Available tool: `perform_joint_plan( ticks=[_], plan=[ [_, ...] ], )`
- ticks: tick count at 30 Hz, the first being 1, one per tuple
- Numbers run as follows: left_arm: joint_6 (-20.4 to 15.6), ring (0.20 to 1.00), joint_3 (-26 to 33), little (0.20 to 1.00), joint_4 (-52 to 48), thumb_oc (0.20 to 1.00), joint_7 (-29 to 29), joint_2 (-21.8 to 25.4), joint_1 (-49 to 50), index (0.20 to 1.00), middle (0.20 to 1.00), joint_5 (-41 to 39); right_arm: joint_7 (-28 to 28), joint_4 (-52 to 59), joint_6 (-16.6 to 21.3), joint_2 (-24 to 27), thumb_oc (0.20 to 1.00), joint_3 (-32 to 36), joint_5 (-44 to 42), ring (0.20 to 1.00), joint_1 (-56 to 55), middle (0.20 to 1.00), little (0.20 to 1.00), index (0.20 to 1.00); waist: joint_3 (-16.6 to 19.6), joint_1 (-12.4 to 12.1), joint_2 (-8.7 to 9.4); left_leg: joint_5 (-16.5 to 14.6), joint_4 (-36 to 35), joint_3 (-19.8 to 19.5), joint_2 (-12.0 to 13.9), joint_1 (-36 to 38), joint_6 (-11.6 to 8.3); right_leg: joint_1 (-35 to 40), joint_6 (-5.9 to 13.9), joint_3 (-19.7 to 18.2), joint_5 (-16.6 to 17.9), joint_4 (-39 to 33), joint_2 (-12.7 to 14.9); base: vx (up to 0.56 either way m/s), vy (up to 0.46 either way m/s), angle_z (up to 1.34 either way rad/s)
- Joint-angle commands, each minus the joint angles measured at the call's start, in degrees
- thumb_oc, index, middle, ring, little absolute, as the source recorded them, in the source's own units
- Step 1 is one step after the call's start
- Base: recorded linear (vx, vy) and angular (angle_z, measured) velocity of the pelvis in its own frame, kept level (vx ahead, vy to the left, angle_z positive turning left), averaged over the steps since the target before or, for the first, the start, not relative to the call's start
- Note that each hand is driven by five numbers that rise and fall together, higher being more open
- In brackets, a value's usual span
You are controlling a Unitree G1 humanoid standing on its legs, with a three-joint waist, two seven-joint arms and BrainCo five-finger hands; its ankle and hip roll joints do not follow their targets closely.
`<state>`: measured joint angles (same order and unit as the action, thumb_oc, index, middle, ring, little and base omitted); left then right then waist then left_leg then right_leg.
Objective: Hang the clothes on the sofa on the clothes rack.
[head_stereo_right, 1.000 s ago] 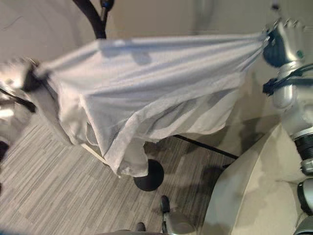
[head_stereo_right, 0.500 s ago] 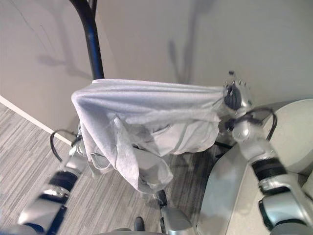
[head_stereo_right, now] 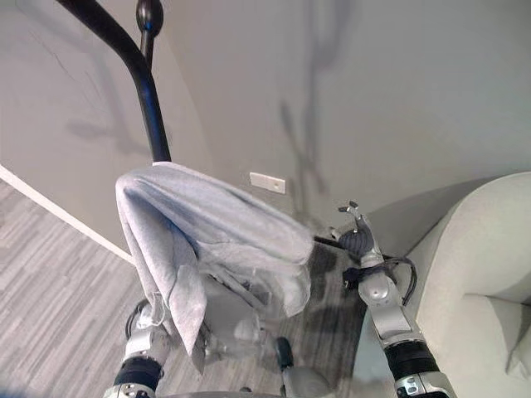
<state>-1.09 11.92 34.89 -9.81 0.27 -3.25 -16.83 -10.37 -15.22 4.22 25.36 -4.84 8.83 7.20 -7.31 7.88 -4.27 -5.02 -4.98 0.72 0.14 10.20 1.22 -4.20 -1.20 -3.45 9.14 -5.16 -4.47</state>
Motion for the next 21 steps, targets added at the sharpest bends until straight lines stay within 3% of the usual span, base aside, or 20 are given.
perform_joint_plan(
  ticks=[1, 2, 5, 8, 11, 13, 16, 17, 18, 19, 21],
  plan=[
    [-2.1, 1.000, 0.1, 1.000, 4.5, 1.000, 0.2, 3.9, 1.2, 1.000, 1.000, 1.7, 0.3, -0.7, 2.1, 1.2, 1.000, 2.9, -3.7, 1.000, -2.4, 1.000, 1.000, 1.000, 6.5, -0.5, 1.64, 7.5, 0.0, -0.8, 3.5, -2.7, -2.14, 2.6, 3.21, -1.2, -3.0, 0.4, 4.2, 0.00, 0.000, 0.00],
    [-2.2, 1.000, 4.1, 1.000, 12.8, 1.000, -0.4, 4.7, 2.6, 1.000, 1.000, 0.7, 1.8, 0.2, 1.6, -1.1, 1.000, 6.2, -9.9, 1.000, -6.1, 1.000, 1.000, 1.000, 8.0, -0.4, 2.18, 7.5, 0.0, -0.7, 3.6, -2.6, -2.48, 2.5, 3.33, -1.0, -2.7, 0.4, 4.4, 0.00, 0.000, 0.00],
    [-2.8, 1.000, 7.6, 1.000, 18.6, 1.000, -0.4, 5.1, 4.1, 1.000, 1.000, -0.8, 3.0, -0.1, 1.3, -3.9, 1.000, 9.5, -15.2, 1.000, -9.6, 1.000, 1.000, 1.000, 9.3, -0.4, 2.94, 7.2, 0.0, -0.7, 3.7, -2.6, -2.79, 2.2, 3.41, -0.9, -2.5, 0.7, 4.4, 0.00, 0.000, 0.00],
    [-3.0, 1.000, 8.4, 1.000, 19.7, 1.000, -0.4, 5.2, 4.9, 1.000, 1.000, -0.9, 3.0, -1.3, 1.2, -5.1, 1.000, 11.1, -16.8, 1.000, -10.6, 1.000, 1.000, 1.000, 9.6, -0.6, 3.13, 7.2, 0.0, -0.6, 3.8, -2.6, -2.87, 2.2, 3.41, -0.8, -2.5, 0.7, 4.5, 0.00, -0.003, -0.05],
    [-4.0, 1.000, 9.9, 1.000, 26.8, 1.000, -0.1, 6.0, 6.3, 1.000, 1.000, -1.0, 2.6, -9.4, 0.7, -8.6, 1.000, 15.1, -19.5, 1.000, -12.8, 1.000, 1.000, 1.000, 10.8, -1.0, 4.01, 7.0, 0.0, -0.6, 4.2, -2.6, -3.29, 2.1, 3.55, -0.5, -2.2, 0.8, 4.5, 0.00, -0.008, -0.05],
    [-4.3, 1.000, 9.8, 1.000, 33.7, 1.000, 0.6, 6.3, 6.3, 1.000, 1.000, -0.5, 2.3, -22.1, -0.5, -12.0, 1.000, 16.8, -24.8, 1.000, -11.5, 1.000, 1.000, 1.000, 11.5, -1.5, 4.68, 6.8, 0.0, -0.6, 4.5, -2.7, -3.60, 2.2, 3.63, -0.3, -2.1, 0.9, 4.6, -0.01, -0.006, -0.05],
    [-4.2, 1.000, 9.9, 1.000, 36.4, 1.000, 0.7, 6.4, 6.2, 1.000, 1.000, -0.5, 2.7, -26.6, -1.4, -13.3, 1.000, 17.4, -27.5, 1.000, -10.6, 1.000, 1.000, 1.000, 12.0, -1.8, 4.95, 6.7, 0.0, -0.6, 4.5, -2.7, -3.66, 2.2, 3.63, -0.3, -2.1, 0.9, 4.6, 0.00, -0.005, 0.03],
    [-4.1, 1.000, 9.8, 1.000, 39.1, 1.000, 0.9, 6.5, 6.2, 1.000, 1.000, -0.2, 3.0, -32.7, -2.2, -14.9, 1.000, 18.9, -30.7, 1.000, -9.4, 1.000, 1.000, 1.000, 12.7, -2.0, 5.21, 6.5, 0.0, -0.6, 4.6, -2.7, -3.68, 2.3, 3.61, -0.3, -2.1, 0.9, 4.6, 0.00, 0.000, 0.00],
    [-3.9, 1.000, 10.4, 1.000, 42.3, 1.000, 1.1, 6.6, 6.0, 1.000, 1.000, -0.1, 3.4, -43.6, -3.1, -16.5, 1.000, 23.2, -35.4, 1.000, -7.1, 1.000, 1.000, 1.000, 13.1, -2.5, 5.23, 6.2, 0.0, -0.5, 4.7, -2.5, -3.69, 2.4, 3.60, -0.3, -2.1, 0.9, 4.5, 0.07, 0.011, 0.01],
    [-2.9, 1.000, 11.9, 1.000, 46.3, 1.000, 2.0, 6.3, 5.8, 1.000, 1.000, -1.6, 3.2, -59.6, -5.0, -16.8, 1.000, 31.8, -41.3, 1.000, -4.9, 1.000, 1.000, 1.000, 14.5, -2.9, 4.93, 5.8, 0.0, -0.5, 4.9, -2.6, -3.70, 2.7, 3.71, -0.2, -2.2, 0.8, 4.4, 0.03, 0.014, -0.05],
    [-2.7, 1.000, 11.8, 1.000, 46.6, 1.000, 2.2, 6.1, 5.7, 1.000, 1.000, -1.8, 3.1, -63.9, -5.0, -15.7, 1.000, 33.5, -41.5, 1.000, -4.7, 1.000, 1.000, 1.000, 14.7, -3.0, 4.94, 6.3, 0.0, -0.6, 4.7, -3.0, -3.74, 2.3, 3.71, -0.1, -1.7, 0.9, 4.6, 0.01, 0.014, 0.09]
  ],
)
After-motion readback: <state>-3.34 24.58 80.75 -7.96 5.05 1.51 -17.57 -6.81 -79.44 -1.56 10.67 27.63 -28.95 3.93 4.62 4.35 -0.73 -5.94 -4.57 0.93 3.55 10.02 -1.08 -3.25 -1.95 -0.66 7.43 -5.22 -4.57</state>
